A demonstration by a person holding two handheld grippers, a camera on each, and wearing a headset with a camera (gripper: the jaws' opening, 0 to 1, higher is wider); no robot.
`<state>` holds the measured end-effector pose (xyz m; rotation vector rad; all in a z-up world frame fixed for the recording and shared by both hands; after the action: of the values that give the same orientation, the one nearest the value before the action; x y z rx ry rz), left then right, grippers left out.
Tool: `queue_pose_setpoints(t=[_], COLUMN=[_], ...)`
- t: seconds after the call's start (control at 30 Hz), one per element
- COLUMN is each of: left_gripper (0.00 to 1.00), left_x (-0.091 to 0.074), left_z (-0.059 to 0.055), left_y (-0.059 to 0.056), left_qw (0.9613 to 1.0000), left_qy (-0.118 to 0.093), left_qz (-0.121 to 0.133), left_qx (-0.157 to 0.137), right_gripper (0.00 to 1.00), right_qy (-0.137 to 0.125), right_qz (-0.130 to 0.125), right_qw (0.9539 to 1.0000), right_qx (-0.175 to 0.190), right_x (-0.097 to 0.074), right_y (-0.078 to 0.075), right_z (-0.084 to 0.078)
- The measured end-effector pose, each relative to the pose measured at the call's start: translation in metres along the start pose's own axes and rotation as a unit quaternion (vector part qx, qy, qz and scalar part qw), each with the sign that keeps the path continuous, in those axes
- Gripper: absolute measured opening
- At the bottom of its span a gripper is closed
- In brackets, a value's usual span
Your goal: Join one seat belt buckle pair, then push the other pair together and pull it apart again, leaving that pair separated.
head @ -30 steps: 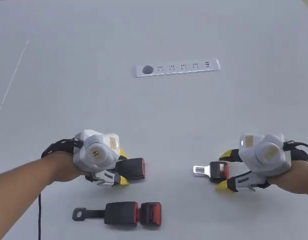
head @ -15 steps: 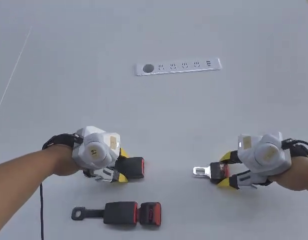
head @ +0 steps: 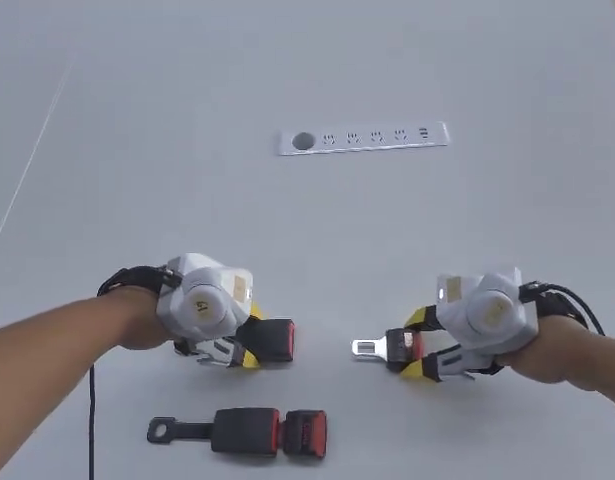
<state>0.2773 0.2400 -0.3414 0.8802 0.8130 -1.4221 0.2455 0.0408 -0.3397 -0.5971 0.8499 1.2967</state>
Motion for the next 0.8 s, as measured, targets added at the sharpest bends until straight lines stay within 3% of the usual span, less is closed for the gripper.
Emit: queue_pose_setpoints(t=[0.2,0.8], left_gripper=[0.34,0.34], left_x=[0.0,0.0], left_z=[0.0,0.0], left_y=[-0.001,-0.003], left_qw=[1.0,1.0], left_qy=[0.002,0.008], left_qz=[-0.002,-0.003], left_qx=[0.0,0.0], right_gripper=[0.36,0.36], right_qy=[0.004,-0.012], right_qz=[0.006,0.009], right_qw=[0.9999,0.9998], right_qx=[-0.014,-0.012], right_x=[0.018,0.037], right_y=[-0.001,-0.006], right_z=[0.018,0.053])
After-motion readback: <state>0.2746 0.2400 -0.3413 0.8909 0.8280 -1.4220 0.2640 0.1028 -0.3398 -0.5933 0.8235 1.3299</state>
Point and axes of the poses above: the centre of the closed fingertips' face, and the gripper's own axes: x roughly forward along the fingers, y roughly to its left, z roughly out of its top, the point moved 4 cm from there along -x, roughly backward along the fingers, and after that the axes turned 2 degrees about z, right-handed, at the moved point
